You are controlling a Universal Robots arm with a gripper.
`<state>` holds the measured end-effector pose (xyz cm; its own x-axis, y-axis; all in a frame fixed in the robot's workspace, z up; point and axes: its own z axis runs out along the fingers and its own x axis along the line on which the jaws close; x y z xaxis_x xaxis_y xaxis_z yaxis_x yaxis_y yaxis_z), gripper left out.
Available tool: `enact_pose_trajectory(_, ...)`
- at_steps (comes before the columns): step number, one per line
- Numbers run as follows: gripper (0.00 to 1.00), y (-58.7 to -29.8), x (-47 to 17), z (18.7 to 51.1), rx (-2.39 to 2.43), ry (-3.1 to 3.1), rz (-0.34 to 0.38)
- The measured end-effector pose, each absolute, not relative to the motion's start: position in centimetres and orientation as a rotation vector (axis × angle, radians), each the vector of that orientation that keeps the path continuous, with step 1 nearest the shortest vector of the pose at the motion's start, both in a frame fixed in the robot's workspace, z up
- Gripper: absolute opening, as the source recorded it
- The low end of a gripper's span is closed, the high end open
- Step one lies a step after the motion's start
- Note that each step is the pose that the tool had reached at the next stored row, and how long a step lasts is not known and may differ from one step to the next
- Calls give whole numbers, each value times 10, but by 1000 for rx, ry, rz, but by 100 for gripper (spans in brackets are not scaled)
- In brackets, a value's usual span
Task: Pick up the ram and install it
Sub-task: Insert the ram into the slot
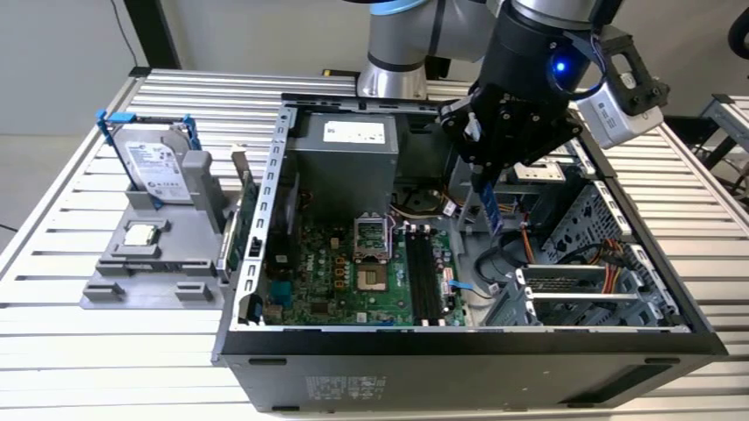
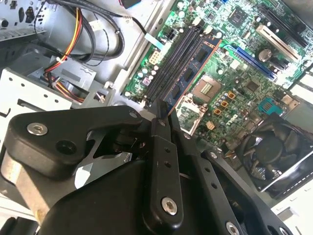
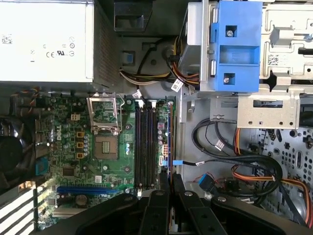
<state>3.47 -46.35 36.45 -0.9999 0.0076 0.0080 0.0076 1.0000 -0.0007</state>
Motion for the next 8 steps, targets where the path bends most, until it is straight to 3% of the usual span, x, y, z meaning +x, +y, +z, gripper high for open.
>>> enact_pose_trajectory(8,0,-463,35,364,-12,-3134,0)
